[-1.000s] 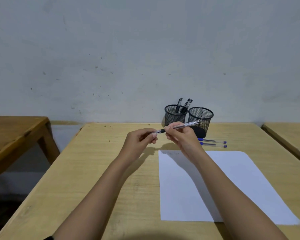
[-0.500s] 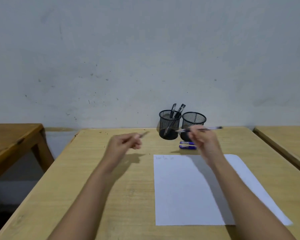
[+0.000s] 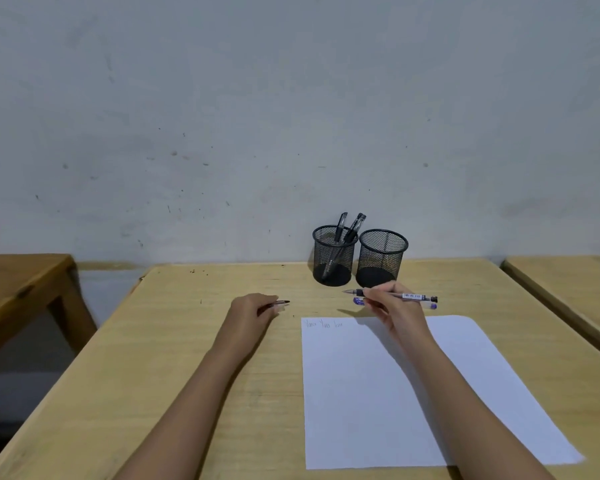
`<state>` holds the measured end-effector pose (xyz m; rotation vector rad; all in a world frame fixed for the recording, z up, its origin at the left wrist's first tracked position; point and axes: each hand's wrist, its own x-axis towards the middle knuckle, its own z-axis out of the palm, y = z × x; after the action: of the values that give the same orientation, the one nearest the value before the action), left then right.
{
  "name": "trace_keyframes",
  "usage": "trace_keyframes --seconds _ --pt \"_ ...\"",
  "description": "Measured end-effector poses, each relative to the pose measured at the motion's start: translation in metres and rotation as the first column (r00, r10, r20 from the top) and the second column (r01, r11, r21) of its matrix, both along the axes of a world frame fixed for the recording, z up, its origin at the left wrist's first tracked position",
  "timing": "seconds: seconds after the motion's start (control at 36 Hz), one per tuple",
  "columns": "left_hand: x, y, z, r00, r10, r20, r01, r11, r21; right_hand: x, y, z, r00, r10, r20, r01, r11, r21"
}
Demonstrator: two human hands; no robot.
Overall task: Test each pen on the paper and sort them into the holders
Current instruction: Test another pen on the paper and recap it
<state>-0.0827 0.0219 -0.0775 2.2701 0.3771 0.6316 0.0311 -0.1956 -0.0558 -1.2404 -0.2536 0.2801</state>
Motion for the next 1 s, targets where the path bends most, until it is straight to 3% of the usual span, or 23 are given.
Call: trace_keyframes --seconds 0.56,1.0 --pt "0.017 0.004 -0.017 0.999 -0.015 -0.034 0.021 0.981 0.191 0.003 0.001 -0.004 0.998 0.005 -0.056 -0.007 0.999 -0.035" --pt "-0.006 -0.011 -0.011 0.989 -0.053 -0.140 0.072 0.988 0.134 -0.010 -0.001 0.004 0.991 0.044 -0.124 -0.039 0.999 0.036"
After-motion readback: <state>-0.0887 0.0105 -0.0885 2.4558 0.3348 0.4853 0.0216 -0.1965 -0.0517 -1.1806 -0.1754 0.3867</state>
